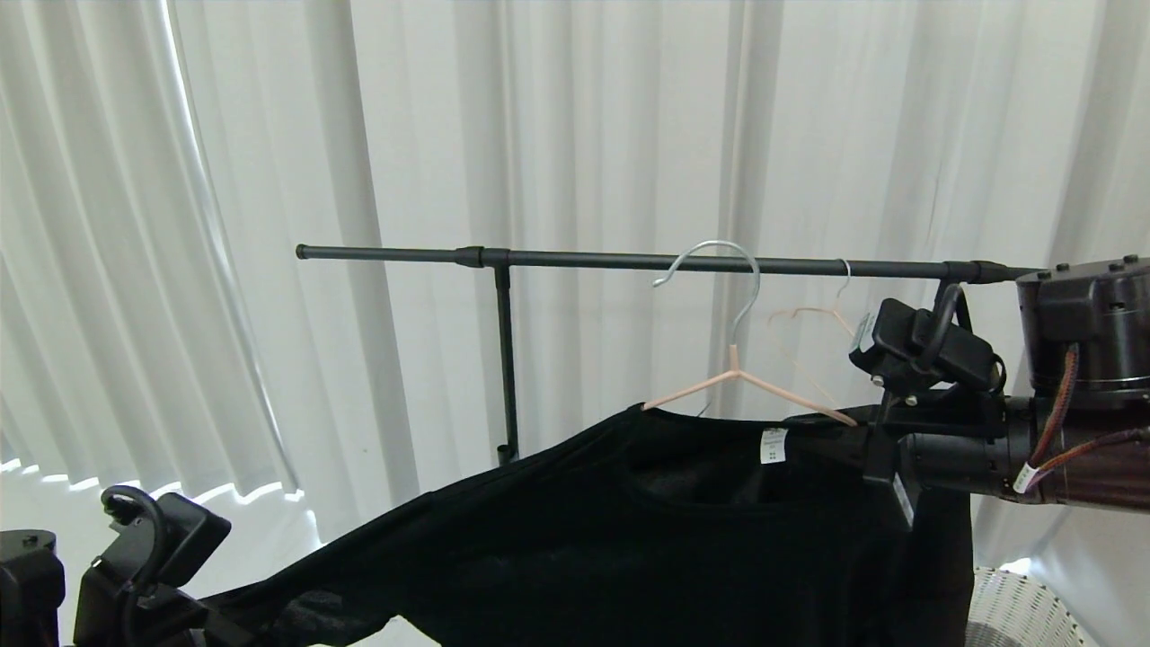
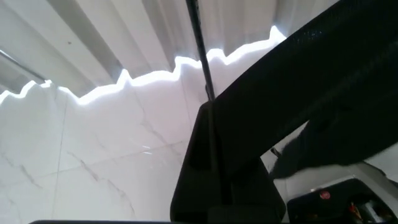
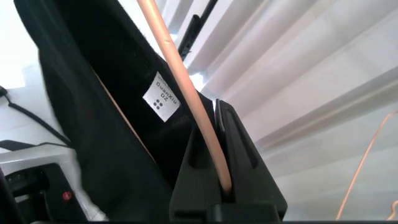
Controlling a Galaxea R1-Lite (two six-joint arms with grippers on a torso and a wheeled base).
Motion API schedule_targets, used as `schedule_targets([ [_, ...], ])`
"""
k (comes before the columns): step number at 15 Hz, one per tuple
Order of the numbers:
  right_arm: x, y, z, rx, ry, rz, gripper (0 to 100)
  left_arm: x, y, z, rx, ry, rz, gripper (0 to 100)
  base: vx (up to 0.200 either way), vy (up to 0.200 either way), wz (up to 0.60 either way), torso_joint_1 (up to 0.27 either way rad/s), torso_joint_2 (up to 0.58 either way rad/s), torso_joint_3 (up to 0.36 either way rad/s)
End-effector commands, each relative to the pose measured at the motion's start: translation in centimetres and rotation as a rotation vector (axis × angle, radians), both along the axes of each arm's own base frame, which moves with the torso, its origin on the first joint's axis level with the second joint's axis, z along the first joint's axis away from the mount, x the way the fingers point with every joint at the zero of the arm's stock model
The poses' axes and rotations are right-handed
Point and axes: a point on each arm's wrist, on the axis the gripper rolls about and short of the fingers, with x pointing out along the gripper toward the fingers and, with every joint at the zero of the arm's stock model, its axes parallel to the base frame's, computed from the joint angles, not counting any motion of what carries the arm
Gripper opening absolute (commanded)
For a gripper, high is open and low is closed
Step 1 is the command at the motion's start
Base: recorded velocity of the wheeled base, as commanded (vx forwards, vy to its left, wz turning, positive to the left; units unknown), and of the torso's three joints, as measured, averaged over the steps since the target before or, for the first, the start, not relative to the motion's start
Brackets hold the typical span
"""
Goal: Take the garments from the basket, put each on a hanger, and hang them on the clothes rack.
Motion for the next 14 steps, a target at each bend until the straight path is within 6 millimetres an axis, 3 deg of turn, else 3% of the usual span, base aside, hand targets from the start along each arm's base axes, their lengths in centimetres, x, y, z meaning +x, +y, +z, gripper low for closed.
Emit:
schedule_targets([
  [1, 0.0, 0.0, 0.0, 0.000, 0.000, 0.000, 0, 0.1, -0.1, 0.5, 0.012, -0.034, -0.015, 0, 0.000, 0.000, 0.00, 0.000, 0.00, 0.000],
  [3, 0.0, 0.0, -0.1, -0.002, 0.002, 0.000, 0, -0.4, -0.5, 1.0, 0.015, -0.078, -0.051, 0, 0.000, 0.000, 0.00, 0.000, 0.00, 0.000],
  [4, 0.0, 0.0, -0.1, -0.002, 0.002, 0.000, 0, -0.5, -0.6, 1.1, 0.014, -0.086, -0.057, 100, 0.000, 0.000, 0.00, 0.000, 0.00, 0.000],
  [8, 0.1, 0.0, 0.0, 0.000, 0.002, -0.004, 0, -0.4, -0.7, 1.7, 0.010, -0.121, -0.066, 100, 0.000, 0.000, 0.00, 0.000, 0.00, 0.000],
  [14, 2.4, -3.7, -0.2, -0.008, 0.008, -0.187, 0, 1.6, -2.5, 7.2, -0.111, -0.318, -0.213, 100, 0.000, 0.000, 0.00, 0.000, 0.00, 0.000],
])
